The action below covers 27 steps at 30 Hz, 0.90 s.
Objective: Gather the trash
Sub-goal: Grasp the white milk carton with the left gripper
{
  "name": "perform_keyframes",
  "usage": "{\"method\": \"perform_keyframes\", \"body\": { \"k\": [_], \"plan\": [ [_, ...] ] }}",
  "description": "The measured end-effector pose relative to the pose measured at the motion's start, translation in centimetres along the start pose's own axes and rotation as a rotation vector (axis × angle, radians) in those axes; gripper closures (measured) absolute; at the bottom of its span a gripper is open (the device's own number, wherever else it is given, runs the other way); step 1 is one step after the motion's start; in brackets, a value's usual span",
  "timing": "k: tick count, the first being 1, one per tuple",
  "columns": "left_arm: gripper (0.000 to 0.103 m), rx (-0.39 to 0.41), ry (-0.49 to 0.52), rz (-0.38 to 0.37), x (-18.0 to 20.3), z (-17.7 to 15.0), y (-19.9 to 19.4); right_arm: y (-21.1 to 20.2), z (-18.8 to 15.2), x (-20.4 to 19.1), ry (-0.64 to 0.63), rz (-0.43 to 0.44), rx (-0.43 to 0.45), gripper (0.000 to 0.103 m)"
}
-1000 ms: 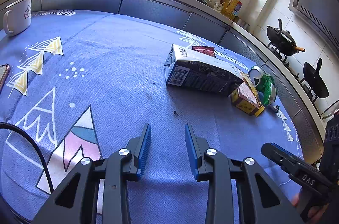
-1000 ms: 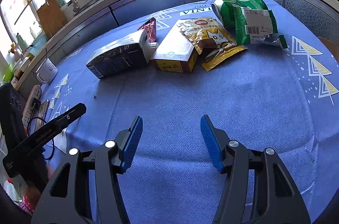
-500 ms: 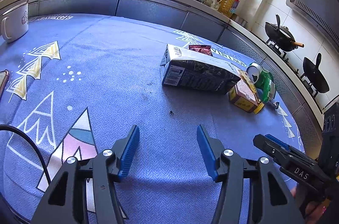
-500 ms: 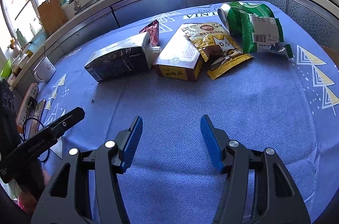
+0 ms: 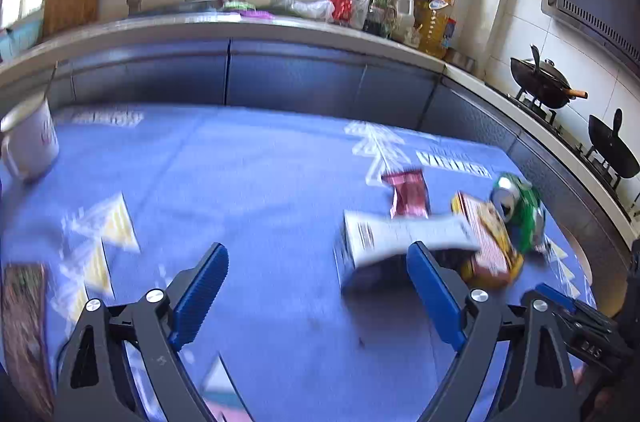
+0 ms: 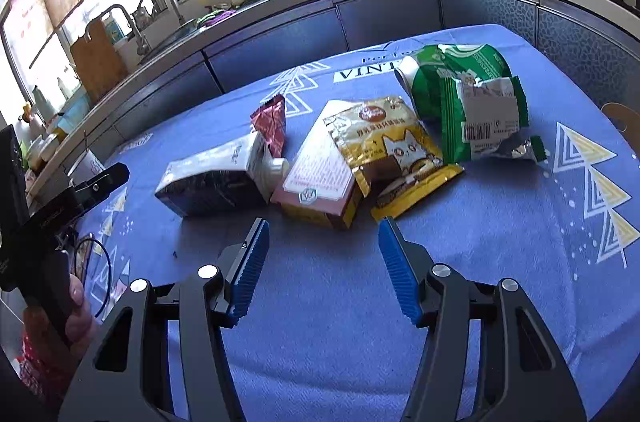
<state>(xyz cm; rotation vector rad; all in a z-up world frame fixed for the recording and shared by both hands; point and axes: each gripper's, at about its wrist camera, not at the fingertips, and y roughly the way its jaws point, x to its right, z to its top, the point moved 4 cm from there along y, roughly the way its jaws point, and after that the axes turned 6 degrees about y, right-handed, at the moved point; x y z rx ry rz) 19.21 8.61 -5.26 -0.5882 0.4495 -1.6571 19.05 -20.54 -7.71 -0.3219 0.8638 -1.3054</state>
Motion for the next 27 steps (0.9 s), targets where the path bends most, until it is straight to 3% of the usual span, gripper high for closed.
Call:
{"method": "perform_keyframes", "body": {
  "k": [5, 9, 14, 21, 27],
  "plan": [
    [0.011, -0.06, 0.049, -0.111, 1.5, 2.0, 3.5, 0.9, 1.9, -0.2, 0.018, 0.023, 0.004, 0.045],
    [0.019, -0.168, 0.085, -0.187, 3.6, 0.1, 6.1, 1.0, 2.2, 0.1, 0.029, 0.024, 0.01, 0.045],
    [0.023, -0.218, 0.113, -0.226, 5.3, -2.6, 5.8, 1.1, 1.7, 0.8, 0.049, 0.019, 0.008, 0.045],
    [0.025, -0.217, 0.068, -0.262, 5.0, -4.9, 3.5, 1.2, 1.0, 0.1, 0.02, 0.014, 0.001, 0.045],
    [0.017, -0.156, 0.006, -0.212, 2.4, -2.3, 2.8, 1.2, 0.8, -0.8, -0.011, 0.028, 0.001, 0.045]
  ]
}}
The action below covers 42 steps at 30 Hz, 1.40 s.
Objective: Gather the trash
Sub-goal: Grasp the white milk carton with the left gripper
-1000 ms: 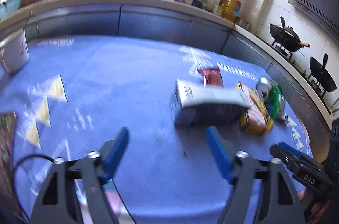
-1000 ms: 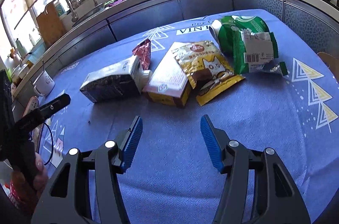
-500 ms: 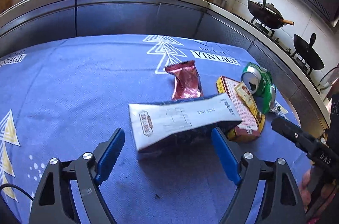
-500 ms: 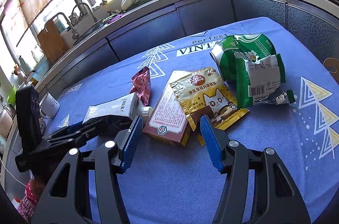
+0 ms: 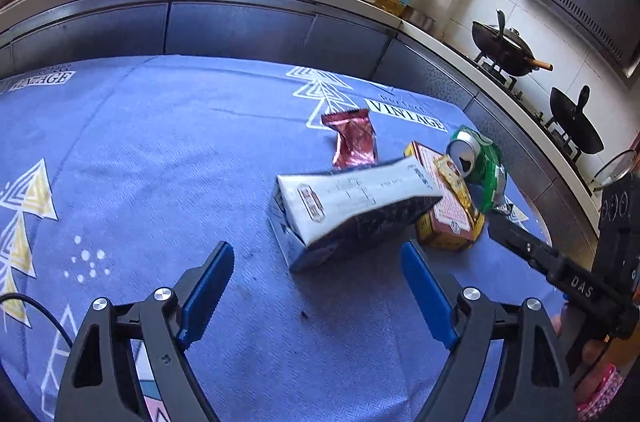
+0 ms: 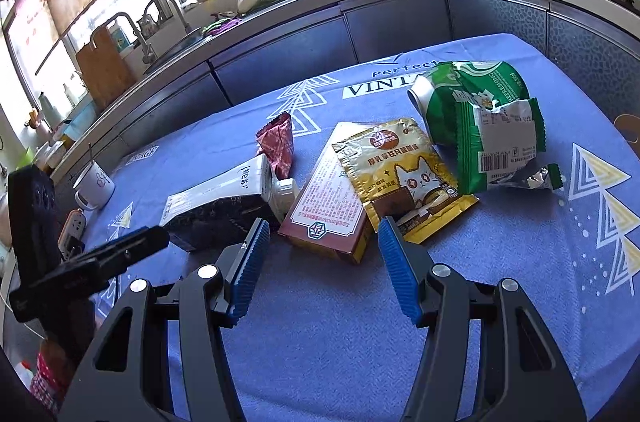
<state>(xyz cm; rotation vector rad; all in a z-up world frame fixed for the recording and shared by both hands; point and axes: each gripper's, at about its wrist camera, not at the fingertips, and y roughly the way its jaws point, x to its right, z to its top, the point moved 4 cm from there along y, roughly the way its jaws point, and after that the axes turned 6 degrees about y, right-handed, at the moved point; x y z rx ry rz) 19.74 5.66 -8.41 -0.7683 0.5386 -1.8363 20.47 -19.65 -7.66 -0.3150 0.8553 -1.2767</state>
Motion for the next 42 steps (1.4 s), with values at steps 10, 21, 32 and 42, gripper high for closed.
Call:
{"method": "perform_keyframes", "body": {
  "k": [10, 21, 32, 42],
  "plan": [
    [0.006, 0.026, 0.123, 0.01, 2.0, 3.4, 2.3, 0.4, -0.1, 1.5, 0.06, -0.013, -0.02, 0.045],
    [0.013, -0.045, 0.101, -0.081, 4.3, -0.1, 2.2, 0.1, -0.8, 1.5, 0.058, -0.011, -0.023, 0.045],
    [0.014, -0.053, 0.083, -0.008, 5.2, -0.7, 2.3, -0.5, -1.3, 2.0, 0.065, -0.021, -0.019, 0.045],
    [0.051, -0.07, 0.111, 0.021, 5.2, -1.6, 2.8, -1.1, -1.6, 2.6, 0.068, -0.029, -0.015, 0.045]
  ]
}}
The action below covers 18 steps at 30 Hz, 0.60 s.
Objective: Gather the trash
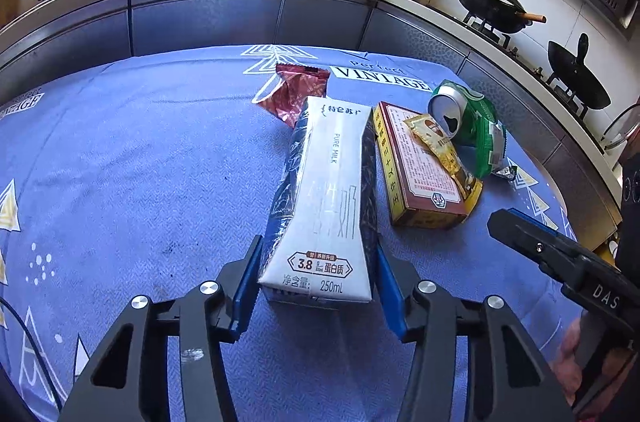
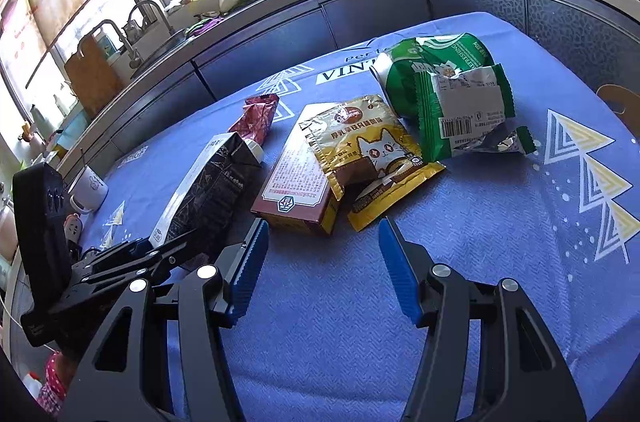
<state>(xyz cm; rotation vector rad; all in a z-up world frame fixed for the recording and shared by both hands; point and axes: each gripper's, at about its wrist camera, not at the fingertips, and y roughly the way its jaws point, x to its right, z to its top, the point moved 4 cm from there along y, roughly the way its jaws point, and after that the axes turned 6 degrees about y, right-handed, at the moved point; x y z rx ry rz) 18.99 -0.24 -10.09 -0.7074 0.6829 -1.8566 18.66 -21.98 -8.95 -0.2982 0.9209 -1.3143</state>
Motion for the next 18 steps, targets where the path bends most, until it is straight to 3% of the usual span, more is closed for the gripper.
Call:
{"method": "perform_keyframes", "body": {
  "k": [18],
  "plan": [
    [0.052, -0.006, -0.109, -0.014, -2.7, -5.6, -5.3, -0.2, 0.3, -1.7, -0.066, 0.002, 0.008, 0.045]
  ]
}}
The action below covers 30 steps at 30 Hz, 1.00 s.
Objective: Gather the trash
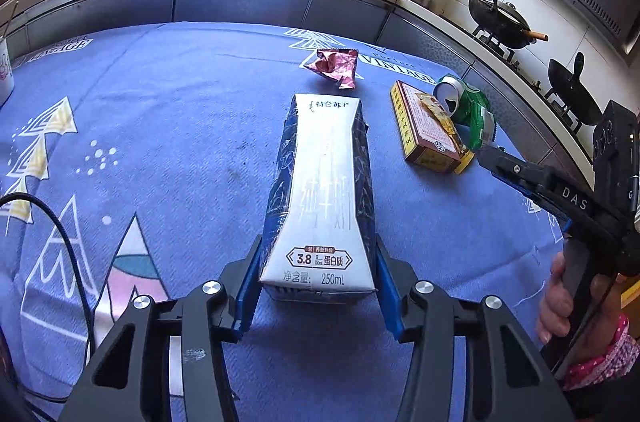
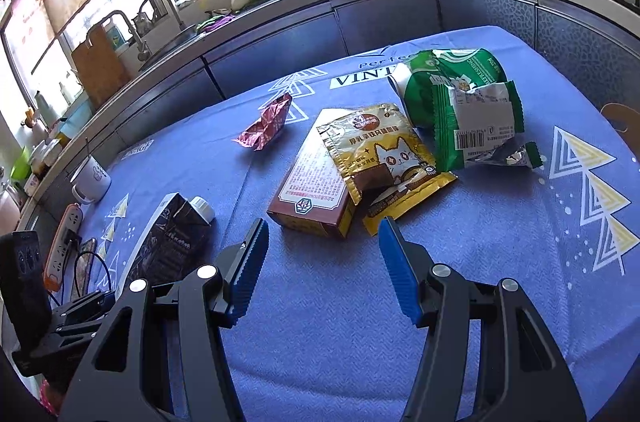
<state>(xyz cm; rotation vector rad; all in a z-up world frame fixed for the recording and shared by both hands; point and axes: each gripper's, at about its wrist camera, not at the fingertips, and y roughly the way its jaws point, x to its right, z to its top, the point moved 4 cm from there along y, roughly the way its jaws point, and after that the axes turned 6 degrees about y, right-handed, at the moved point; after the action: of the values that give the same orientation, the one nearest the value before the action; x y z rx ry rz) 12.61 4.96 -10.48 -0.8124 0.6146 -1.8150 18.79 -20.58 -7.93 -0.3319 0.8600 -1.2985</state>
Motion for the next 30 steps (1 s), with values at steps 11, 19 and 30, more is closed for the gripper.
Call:
{"method": "perform_keyframes", "body": {
  "k": [11, 19, 30],
  "plan": [
    [0.018, 0.072, 0.009, 0.013, 0.7, 3.0, 0.1, 2.7, 4.6, -2.6, -0.037, 0.091, -0.022, 0.045],
    [0.022, 0.053, -0.01, 0.055, 0.0, 2.9, 1.6, 8.6, 7.0, -5.2, -0.103, 0.078, -0.102, 0.045],
    [0.027, 0.062, -0.032, 0.061, -1.2, 2.6, 0.6, 15.8, 8.0, -7.2, -0.122, 0.021, -0.172, 0.049]
  ]
}}
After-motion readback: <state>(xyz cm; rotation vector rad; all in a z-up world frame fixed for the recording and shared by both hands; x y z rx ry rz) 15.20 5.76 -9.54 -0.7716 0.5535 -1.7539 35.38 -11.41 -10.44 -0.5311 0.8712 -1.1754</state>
